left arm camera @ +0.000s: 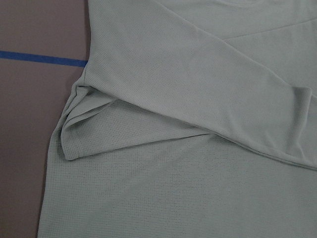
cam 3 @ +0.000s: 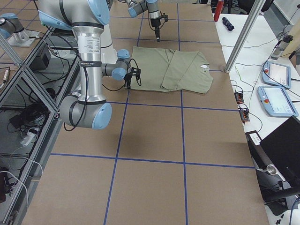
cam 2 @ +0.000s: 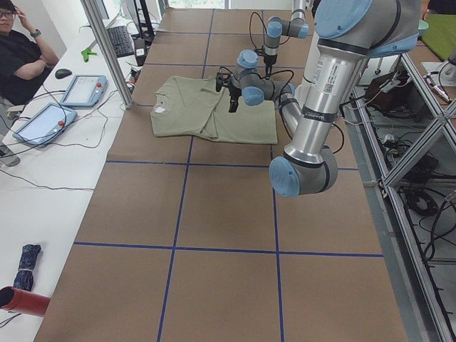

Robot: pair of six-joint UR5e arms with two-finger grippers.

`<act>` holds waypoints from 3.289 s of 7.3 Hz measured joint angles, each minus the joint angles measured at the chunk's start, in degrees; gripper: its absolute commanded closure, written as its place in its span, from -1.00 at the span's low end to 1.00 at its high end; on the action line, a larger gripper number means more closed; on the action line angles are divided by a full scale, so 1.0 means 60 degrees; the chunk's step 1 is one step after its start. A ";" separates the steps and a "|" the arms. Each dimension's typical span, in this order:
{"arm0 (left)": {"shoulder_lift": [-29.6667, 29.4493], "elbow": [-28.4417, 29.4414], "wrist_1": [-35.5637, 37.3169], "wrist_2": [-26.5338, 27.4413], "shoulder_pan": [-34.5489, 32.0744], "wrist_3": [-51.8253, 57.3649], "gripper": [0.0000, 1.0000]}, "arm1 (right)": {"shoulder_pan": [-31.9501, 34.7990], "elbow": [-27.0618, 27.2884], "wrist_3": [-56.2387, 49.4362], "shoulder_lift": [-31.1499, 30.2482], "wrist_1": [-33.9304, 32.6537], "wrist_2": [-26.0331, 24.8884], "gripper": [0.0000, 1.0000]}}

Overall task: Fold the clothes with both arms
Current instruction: 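Slide the left gripper down to the hem corner nearest it, then grasp the bottom hem corners with both grippers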

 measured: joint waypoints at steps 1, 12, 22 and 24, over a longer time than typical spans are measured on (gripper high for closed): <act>0.0000 0.0030 -0.0003 -0.0003 0.0024 -0.0002 -1.00 | 0.0000 0.0135 0.0002 -0.0001 -0.0007 0.0014 1.00; 0.2914 -0.0760 0.0053 0.1328 0.4283 -0.4457 -0.90 | 0.0195 0.0847 0.0384 0.0083 0.0014 -0.0082 1.00; 0.2503 -0.0338 0.0095 0.1766 0.3781 -0.3817 -0.39 | 0.0236 0.0900 0.0384 0.0086 0.0015 -0.0070 1.00; 0.2508 -0.0363 0.0097 0.1765 0.3779 -0.3824 -0.01 | 0.0251 0.0900 0.0383 0.0083 0.0014 -0.0067 1.00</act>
